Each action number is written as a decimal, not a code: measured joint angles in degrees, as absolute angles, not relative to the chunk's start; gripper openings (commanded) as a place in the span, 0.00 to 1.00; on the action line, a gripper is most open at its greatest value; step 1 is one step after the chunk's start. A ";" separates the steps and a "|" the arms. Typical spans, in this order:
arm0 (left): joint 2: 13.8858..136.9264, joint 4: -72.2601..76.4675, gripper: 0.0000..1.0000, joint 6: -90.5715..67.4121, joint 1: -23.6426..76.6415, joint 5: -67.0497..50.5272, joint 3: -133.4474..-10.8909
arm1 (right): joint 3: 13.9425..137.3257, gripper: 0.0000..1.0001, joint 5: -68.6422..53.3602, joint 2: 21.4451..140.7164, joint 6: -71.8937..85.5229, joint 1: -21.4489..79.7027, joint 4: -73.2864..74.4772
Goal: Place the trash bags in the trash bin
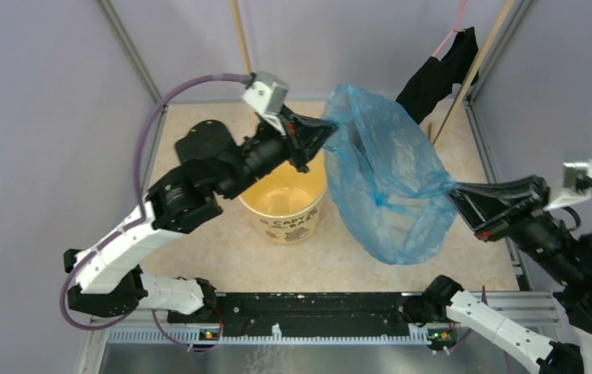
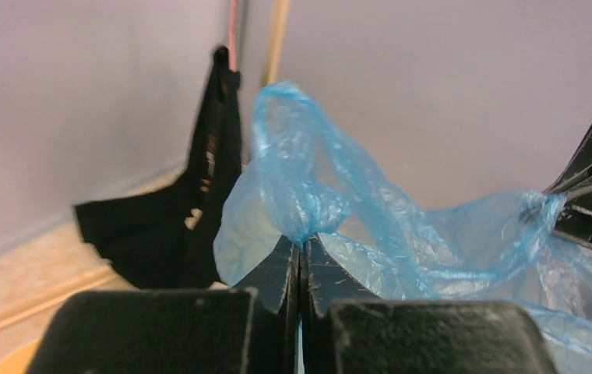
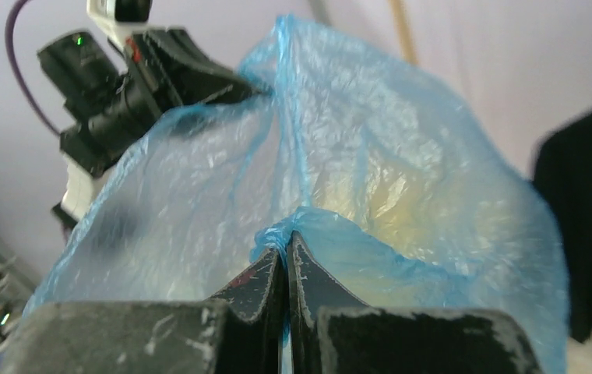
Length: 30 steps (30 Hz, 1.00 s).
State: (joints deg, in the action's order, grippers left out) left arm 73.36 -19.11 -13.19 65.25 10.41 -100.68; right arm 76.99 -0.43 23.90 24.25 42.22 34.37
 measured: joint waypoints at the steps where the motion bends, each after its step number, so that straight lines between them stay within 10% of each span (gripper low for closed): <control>1: 72.16 -19.73 0.00 -11.99 65.25 11.60 -101.36 | 78.06 0.00 -3.66 26.48 23.99 42.22 33.47; 15: 48.25 -25.87 0.00 -6.74 65.19 31.35 -95.77 | 77.76 0.00 -34.63 54.63 33.76 42.41 2.55; 30: 51.37 -36.86 0.00 -12.53 65.19 32.53 -95.37 | 68.23 0.00 -25.82 49.01 38.70 47.42 -3.14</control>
State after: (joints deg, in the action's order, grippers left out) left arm 51.37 -36.86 -12.53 65.19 32.53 -95.37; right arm 68.23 -25.82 49.01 38.70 47.42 -3.14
